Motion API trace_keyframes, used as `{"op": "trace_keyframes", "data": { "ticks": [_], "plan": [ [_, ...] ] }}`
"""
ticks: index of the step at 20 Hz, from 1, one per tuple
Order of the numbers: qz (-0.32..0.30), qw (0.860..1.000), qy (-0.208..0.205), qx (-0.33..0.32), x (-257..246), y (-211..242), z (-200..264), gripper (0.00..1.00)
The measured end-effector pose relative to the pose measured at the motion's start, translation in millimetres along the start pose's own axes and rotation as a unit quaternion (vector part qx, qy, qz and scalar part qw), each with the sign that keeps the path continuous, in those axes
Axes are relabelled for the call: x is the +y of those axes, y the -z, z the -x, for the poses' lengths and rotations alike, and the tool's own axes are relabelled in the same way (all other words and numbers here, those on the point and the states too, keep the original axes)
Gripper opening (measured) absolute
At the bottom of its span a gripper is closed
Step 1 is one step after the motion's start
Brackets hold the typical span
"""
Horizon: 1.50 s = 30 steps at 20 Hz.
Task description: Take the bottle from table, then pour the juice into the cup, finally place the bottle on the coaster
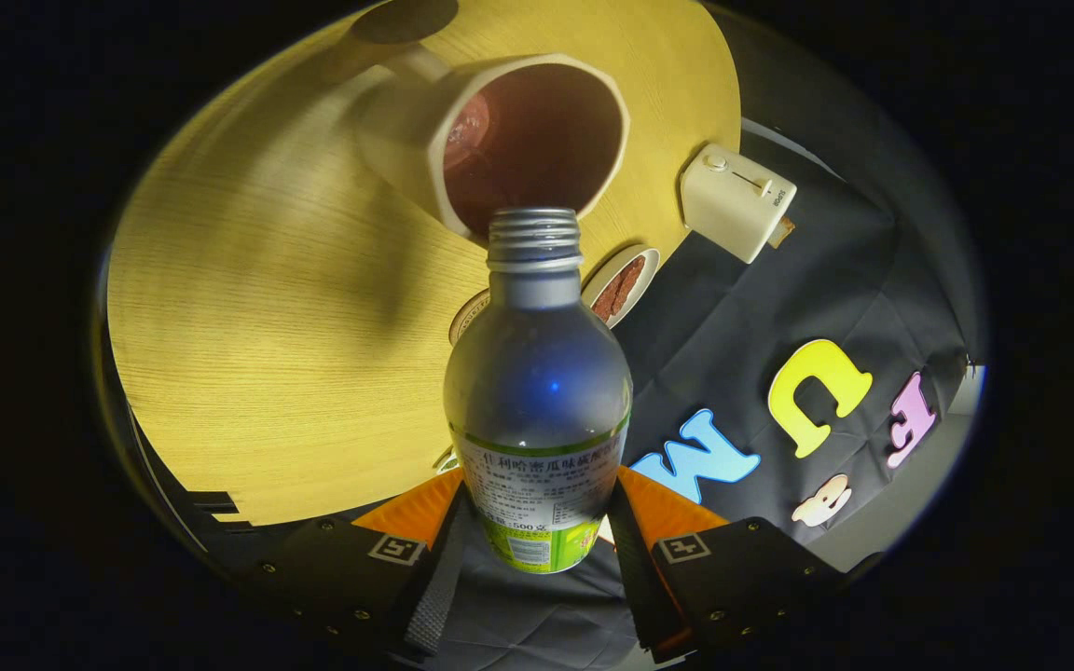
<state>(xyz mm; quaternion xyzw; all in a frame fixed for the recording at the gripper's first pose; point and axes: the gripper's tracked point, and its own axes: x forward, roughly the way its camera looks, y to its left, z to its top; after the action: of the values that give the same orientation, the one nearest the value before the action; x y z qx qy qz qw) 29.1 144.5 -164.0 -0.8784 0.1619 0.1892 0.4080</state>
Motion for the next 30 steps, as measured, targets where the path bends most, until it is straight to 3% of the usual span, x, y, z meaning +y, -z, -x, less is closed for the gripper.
{"op": "trace_keyframes", "data": {
  "ticks": [8, 18, 22, 27, 30],
  "plan": [
    [-0.043, 0.999, -0.005, -0.017, 5, -2, 1, 0.75],
    [-0.186, 0.980, -0.040, -0.058, 35, -15, 1, 0.76],
    [-0.261, 0.960, -0.071, -0.076, 52, -20, -2, 0.76],
    [-0.360, 0.923, -0.099, -0.090, 65, -22, -13, 0.76],
    [-0.427, 0.890, -0.109, -0.122, 66, -29, -13, 0.76]
  ]
}}
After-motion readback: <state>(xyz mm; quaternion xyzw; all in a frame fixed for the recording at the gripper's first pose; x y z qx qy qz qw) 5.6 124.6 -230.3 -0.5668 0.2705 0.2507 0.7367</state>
